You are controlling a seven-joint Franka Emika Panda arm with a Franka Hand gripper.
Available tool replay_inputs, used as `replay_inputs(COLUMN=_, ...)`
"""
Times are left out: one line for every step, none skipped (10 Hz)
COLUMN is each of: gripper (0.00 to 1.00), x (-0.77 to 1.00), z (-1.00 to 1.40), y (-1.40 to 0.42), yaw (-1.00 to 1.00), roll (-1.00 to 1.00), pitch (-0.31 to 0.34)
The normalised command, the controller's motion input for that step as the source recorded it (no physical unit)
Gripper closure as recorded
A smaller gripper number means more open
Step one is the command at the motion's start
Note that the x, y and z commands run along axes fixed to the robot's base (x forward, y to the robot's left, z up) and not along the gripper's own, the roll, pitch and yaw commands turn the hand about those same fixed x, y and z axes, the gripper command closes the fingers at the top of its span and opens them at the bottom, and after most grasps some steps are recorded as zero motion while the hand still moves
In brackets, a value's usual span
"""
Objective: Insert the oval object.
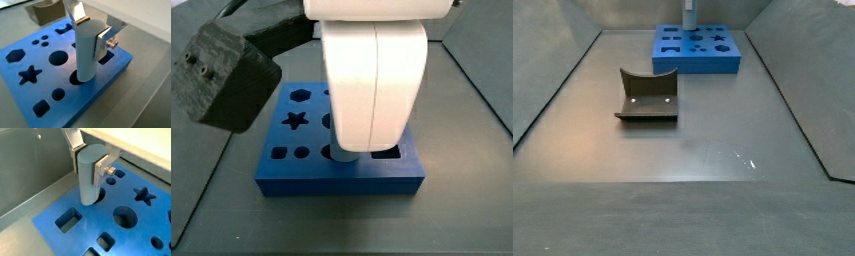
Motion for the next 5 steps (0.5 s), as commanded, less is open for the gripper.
replay_inputs(gripper=1.0, x=-0.55, z=-0.4, y=0.09, yaw=-0.14, roll=0.02, pitch=-0.044)
replay_inputs(gripper=1.0, x=-0.42, z=-0.31, y=0.02, yaw=-0.11, roll=0.0, pitch=-0.059)
replay_inputs(gripper=1.0, x=-0.31, z=-0.29, y=0.02, yaw=-0.08, roll=-0.05, pitch=-0.024)
replay_inputs(gripper=1.0, x=-0.02, z=-0.35, y=0.01, yaw=0.0, roll=0.0, pitch=0.0)
replay_inputs(gripper=1.0, x=0.13, z=-0.39, y=0.0, yaw=-0.09, roll=-0.04, pitch=0.031)
